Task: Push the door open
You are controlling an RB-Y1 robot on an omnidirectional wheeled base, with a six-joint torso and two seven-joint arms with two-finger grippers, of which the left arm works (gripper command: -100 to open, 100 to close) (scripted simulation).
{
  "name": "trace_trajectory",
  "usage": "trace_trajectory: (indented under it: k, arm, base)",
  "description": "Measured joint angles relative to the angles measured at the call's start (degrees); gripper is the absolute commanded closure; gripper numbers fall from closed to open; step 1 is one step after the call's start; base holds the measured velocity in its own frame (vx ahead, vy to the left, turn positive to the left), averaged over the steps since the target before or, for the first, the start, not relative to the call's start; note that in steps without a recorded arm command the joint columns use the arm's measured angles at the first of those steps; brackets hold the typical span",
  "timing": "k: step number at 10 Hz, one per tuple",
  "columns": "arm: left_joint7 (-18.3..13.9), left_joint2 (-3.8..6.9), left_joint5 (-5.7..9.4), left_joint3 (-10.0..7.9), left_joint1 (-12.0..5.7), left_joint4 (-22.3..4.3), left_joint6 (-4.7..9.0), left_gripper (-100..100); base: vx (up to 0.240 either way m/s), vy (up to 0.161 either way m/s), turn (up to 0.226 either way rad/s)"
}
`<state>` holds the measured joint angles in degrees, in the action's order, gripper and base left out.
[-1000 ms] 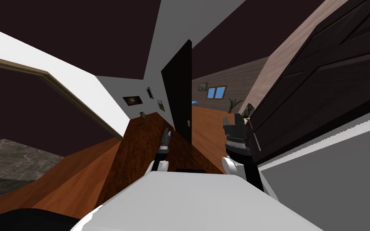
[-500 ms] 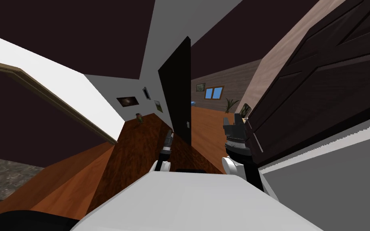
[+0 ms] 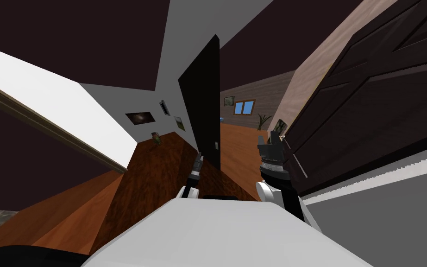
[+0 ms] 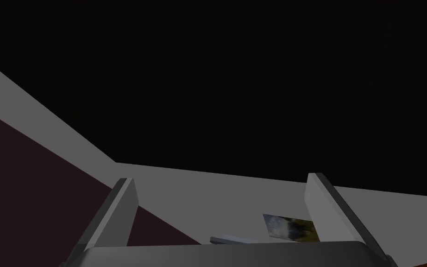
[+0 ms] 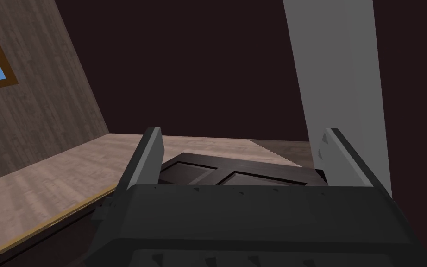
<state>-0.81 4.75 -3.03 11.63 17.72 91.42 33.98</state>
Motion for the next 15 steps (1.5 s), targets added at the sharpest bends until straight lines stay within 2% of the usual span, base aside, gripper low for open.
trace_trajectory:
  k: [3,5,7,13,15]
  arm:
    - [-0.32,0.17,0.02,1.67,-1.42,-3.89,0.63,-100]
    - [-0.83,0.7,0.21,2.56,-2.48,-7.12,1.61,-100]
    - [-0.93,0.55,0.15,3.74,-3.28,-9.66,2.06,-100]
    - [-1.84,1.15,0.39,6.11,-5.68,-16.14,3.34,-100]
    - [-2.08,0.94,0.46,7.18,-7.31,-20.4,4.48,-100]
  base:
    - [0.087,0.059,-0.094]
    - [0.087,0.063,-0.089]
    - [0.084,0.064,-0.085]
    - [0.066,0.051,-0.074]
    - [0.129,0.103,-0.123]
